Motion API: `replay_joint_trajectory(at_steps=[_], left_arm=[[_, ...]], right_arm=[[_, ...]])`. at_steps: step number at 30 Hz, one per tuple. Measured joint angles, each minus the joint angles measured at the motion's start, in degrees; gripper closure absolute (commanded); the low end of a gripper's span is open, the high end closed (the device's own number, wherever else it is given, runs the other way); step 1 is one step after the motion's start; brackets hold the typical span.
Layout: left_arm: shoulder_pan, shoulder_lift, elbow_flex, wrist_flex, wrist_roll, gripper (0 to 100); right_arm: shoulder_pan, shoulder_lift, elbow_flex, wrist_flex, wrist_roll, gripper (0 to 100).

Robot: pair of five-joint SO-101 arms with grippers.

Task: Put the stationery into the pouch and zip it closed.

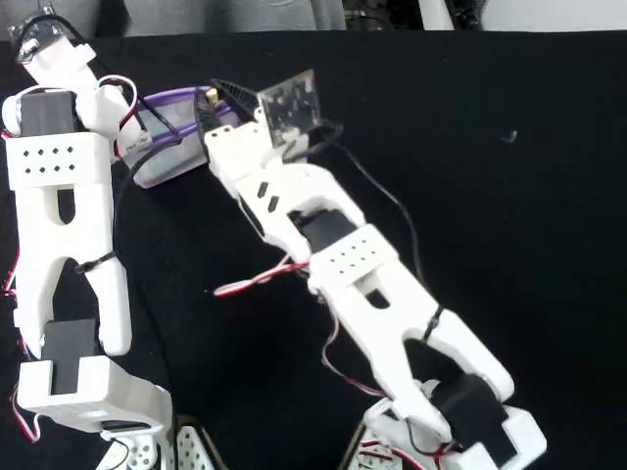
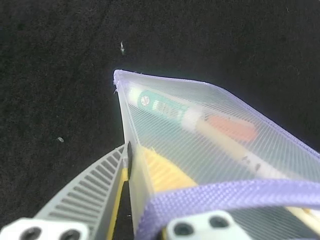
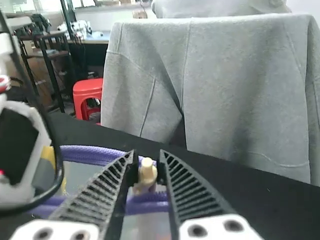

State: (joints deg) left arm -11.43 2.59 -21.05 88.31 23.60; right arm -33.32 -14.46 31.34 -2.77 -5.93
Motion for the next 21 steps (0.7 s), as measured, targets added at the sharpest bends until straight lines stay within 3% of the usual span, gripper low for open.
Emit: replay_joint_trajectory(at_steps=[10,21], left_arm=[[-0.26,0.00,0.00,-0.09,0.00,97],[-0.26,0.00,0.00,-0.09,-0.09,97]], right_arm=[[0.88,-1.76,-0.70,1.76,0.00,98.7],[0.88,-12.22,11.08,-12.66,-4.57,98.7]])
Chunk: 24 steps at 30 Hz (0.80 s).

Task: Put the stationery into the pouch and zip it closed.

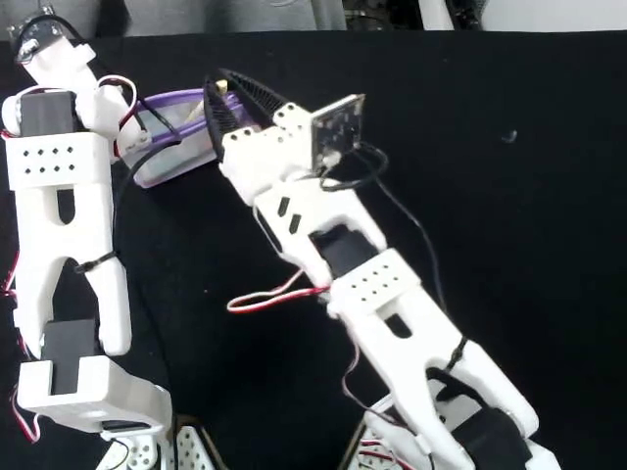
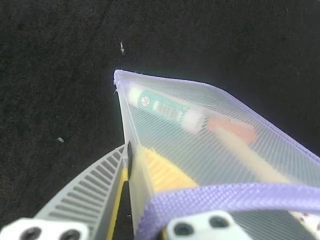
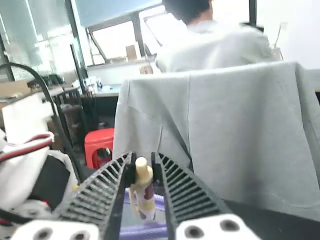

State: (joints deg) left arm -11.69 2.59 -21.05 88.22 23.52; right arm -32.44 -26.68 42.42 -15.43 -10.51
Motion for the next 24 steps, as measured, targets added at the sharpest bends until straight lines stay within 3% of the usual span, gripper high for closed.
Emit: replay_joint_trajectory(at_steps=[9,15,21,24], left_arm=[[0.00,0.00,0.18,0.00,0.00,97],[0.00,3.08,0.18,-1.49,0.00,97],[0.00,3.87,0.09,-1.93,0.09,97],[0.00,3.87,-0.44,-1.93,0.09,97]], right_arm=[[-0.88,5.98,0.09,-1.41,-6.86,97.2],[-1.14,8.62,0.00,-1.41,-9.23,78.6],[-1.23,8.70,-1.14,-0.70,-9.93,78.3],[-1.23,8.62,-3.16,2.46,-6.77,78.6]])
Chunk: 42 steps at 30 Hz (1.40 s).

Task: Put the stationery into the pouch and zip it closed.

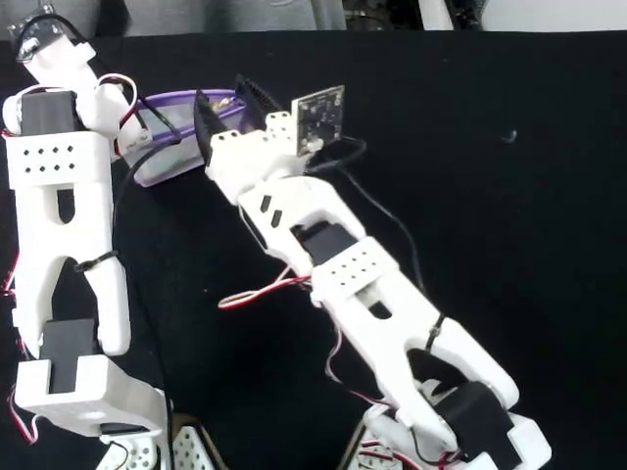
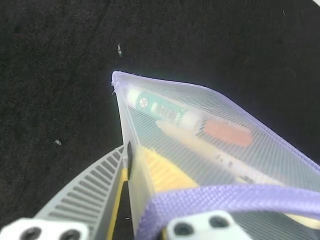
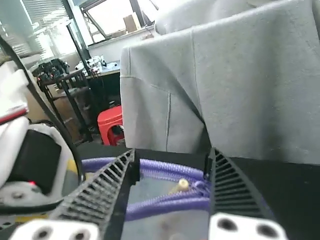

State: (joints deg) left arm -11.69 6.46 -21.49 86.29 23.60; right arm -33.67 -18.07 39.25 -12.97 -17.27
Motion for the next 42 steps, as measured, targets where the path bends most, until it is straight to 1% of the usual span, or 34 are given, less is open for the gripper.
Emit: replay_joint_trajectory(at_steps=[4,6,11,14,17,22,29,32,34,38,42], left_arm=[[-1.32,0.88,-2.11,0.09,0.09,97],[-1.58,1.41,-4.22,1.05,0.09,97],[-1.67,4.13,-13.19,7.82,0.70,97],[-1.49,5.19,-18.73,11.96,2.11,97],[-0.53,5.63,-21.36,13.80,2.55,97],[2.11,5.71,-24.44,14.24,4.13,97],[2.64,5.71,-34.20,14.24,4.92,97],[2.64,5.71,-33.67,14.24,4.92,97],[2.64,5.71,-30.86,14.24,4.84,97],[2.55,6.33,-24.35,13.01,2.81,97],[1.32,6.51,-21.36,10.37,1.58,97]], right_arm=[[0.00,-3.60,-2.55,7.47,5.27,78.6],[0.70,-7.12,-3.87,11.52,6.51,78.6],[6.77,-16.18,-5.19,17.49,7.12,78.6],[9.93,-19.25,-5.19,18.37,7.12,78.6],[12.57,-19.96,-6.33,18.55,7.12,78.7],[15.56,-19.96,-6.42,18.55,7.12,78.7],[16.44,-19.96,-7.82,18.81,7.30,78.7],[17.41,-19.87,-8.53,21.27,7.30,78.7],[17.41,-19.87,-10.73,24.26,7.47,78.7],[17.41,-19.96,-16.18,32.44,7.47,78.7],[17.41,-19.96,-22.51,43.60,6.51,78.7]])
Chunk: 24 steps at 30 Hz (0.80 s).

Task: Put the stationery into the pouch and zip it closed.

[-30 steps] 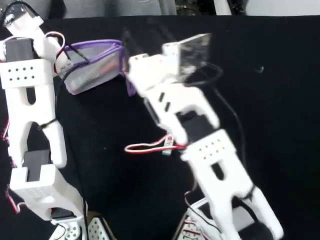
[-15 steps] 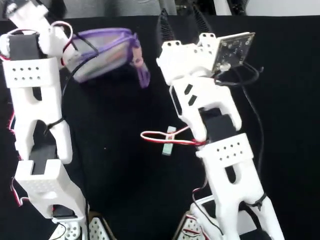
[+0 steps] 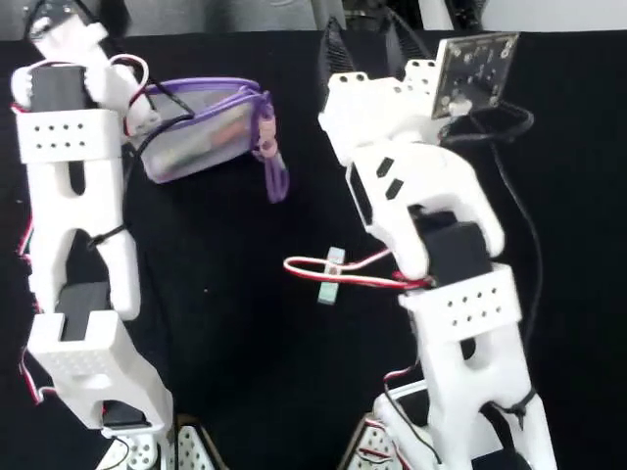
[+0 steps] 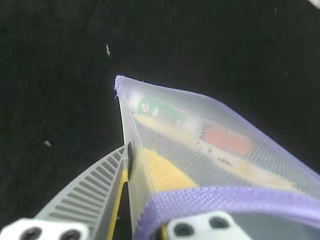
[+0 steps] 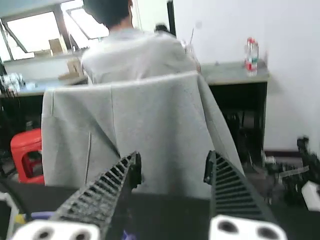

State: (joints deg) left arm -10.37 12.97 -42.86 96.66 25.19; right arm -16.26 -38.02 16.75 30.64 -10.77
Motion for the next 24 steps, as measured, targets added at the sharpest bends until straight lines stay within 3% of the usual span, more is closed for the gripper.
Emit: replay_joint_trajectory(at_steps=[11,24], left_arm=[[-2.29,-1.32,7.47,-7.65,-0.09,97],[-2.29,-1.41,8.09,-8.26,-0.09,97]], right_arm=[[0.00,0.00,-8.79,30.42,-9.23,78.3],[0.00,11.25,3.25,35.16,-9.32,78.6]])
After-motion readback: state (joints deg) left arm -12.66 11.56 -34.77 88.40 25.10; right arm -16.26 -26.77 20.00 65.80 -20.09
